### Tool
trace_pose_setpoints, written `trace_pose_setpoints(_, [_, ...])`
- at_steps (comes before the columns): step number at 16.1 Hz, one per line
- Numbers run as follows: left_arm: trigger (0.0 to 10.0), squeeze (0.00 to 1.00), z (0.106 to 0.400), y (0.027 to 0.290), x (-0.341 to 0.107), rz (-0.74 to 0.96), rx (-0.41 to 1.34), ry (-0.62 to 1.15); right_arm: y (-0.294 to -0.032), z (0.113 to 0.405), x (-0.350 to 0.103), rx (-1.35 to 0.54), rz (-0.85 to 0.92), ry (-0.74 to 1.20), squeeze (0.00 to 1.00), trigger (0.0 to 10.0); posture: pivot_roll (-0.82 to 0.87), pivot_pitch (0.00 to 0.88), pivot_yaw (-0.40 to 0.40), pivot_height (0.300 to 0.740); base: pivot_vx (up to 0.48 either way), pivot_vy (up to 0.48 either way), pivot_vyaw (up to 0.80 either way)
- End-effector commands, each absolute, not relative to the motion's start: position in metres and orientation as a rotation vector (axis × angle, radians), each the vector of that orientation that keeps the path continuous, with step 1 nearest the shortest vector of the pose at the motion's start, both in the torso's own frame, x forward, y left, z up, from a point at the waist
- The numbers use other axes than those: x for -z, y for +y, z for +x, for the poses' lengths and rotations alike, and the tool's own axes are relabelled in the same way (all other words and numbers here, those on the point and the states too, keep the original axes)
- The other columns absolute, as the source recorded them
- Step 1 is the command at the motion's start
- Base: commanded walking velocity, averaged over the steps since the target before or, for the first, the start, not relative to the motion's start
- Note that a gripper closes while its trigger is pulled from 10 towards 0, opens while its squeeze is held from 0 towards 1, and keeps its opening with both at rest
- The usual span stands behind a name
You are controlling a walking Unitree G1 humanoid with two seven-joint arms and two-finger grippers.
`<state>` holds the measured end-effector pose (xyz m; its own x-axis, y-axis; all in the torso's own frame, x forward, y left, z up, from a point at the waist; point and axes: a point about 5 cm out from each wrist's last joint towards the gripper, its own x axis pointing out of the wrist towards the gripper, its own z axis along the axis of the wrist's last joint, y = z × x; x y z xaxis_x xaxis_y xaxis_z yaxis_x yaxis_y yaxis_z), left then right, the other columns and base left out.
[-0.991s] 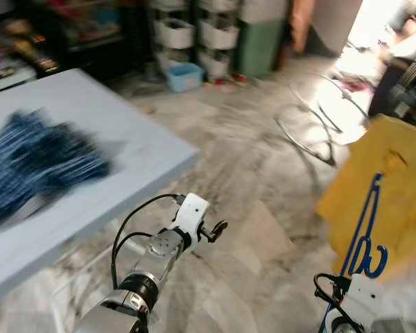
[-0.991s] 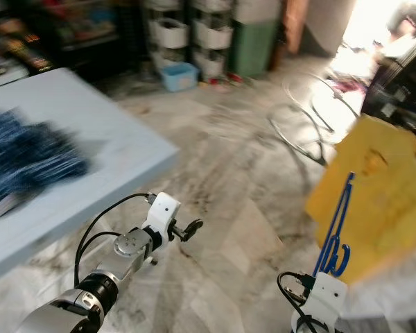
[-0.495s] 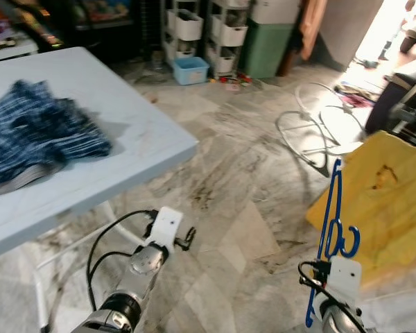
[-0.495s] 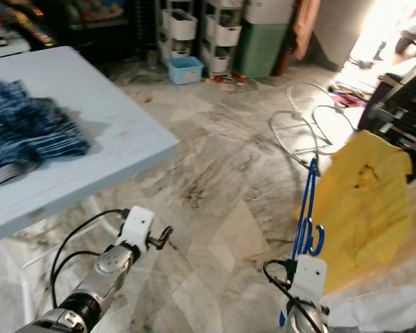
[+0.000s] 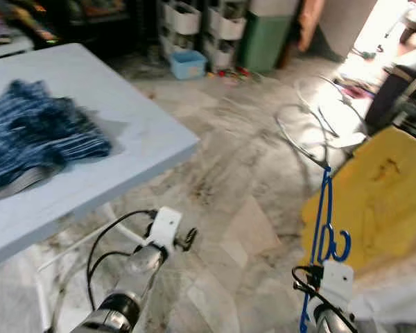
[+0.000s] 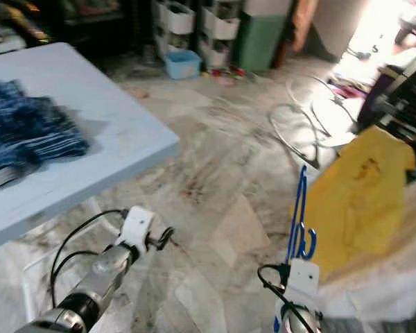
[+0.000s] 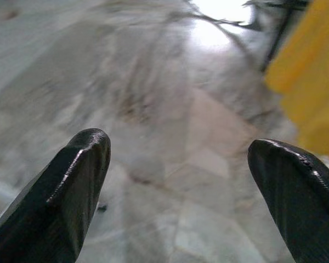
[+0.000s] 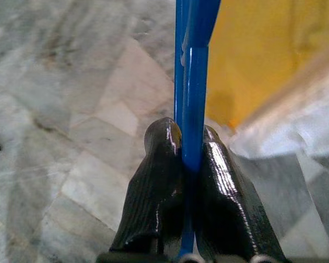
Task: Hang hanger
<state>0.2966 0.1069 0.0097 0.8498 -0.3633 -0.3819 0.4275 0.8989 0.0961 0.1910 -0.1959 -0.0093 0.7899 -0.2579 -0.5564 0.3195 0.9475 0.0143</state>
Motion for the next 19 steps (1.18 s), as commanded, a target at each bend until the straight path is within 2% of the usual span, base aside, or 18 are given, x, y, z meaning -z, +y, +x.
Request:
trace_pose_setpoints(1, [10.0,0.00,0.299,0.098,-0.014,0.186,0.469,0.361,-0.203,0.188,0.009,0.349,0.110,0.574,0.00,10.0,0.06,0.028,-0.092,0.740,0.000,-0.247,-0.80])
trace_pose_setpoints(6, [10.0,0.00,0.301,0.091,-0.015,0.200,0.536,0.373,-0.203,0.185,0.011,0.392,0.134,0.561,0.00,10.0,0.03,0.015,-0.045,0.740,0.000,-0.050,-0.80])
trace_pose_setpoints(11, [10.0,0.00,0.303,0.079,-0.020,0.224,0.648,0.372,-0.202,0.176,0.015,0.460,0.175,0.558,0.00,10.0,-0.02,0.005,0.021,0.740,0.000,0.000,-0.46])
trace_pose_setpoints(19, [10.0,0.00,0.299,0.072,-0.016,0.228,0.691,0.393,-0.203,0.168,0.017,0.490,0.178,0.560,0.00,10.0,-0.03,0.009,0.022,0.740,0.000,-0.322,-0.76])
